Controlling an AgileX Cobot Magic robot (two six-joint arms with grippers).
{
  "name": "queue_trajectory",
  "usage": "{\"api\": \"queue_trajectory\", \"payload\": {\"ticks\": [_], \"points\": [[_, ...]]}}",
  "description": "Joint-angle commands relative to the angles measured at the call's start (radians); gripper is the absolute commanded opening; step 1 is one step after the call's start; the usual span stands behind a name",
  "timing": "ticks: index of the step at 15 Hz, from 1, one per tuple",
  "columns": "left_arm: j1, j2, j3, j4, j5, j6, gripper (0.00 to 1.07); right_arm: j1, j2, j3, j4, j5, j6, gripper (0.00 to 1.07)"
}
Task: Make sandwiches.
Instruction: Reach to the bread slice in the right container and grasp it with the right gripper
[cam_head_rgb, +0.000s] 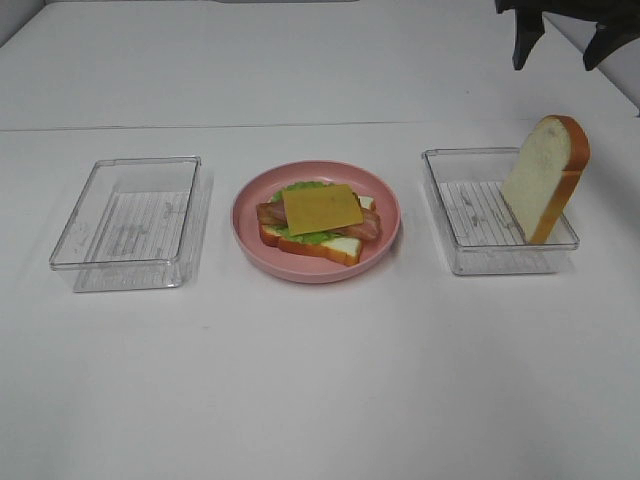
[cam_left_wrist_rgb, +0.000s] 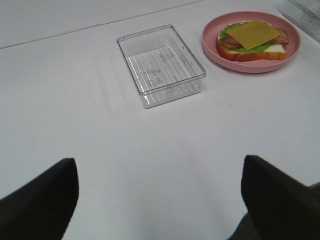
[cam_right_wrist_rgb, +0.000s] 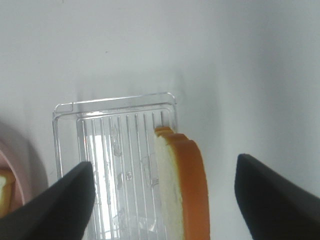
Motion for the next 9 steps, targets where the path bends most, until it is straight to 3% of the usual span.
{"api": "queue_trajectory", "payload": {"ticks": [1, 5, 9], "points": [[0.001, -0.025, 0.007, -0.002, -0.011, -0.003, 0.84, -0.033, -0.055, 0.052, 0.043, 0.080, -0.047, 0.73], [0.001, -0.025, 0.007, -0.002, -0.011, -0.003, 0.84, -0.042, -0.128, 0.196, 0.059, 0.080, -0.083, 0.73], [0.001, -0.025, 0.007, -0.002, -0.011, -0.003, 0.84, -0.042, -0.079, 0.214, 0.062, 0.073, -0.101, 0.73]]}}
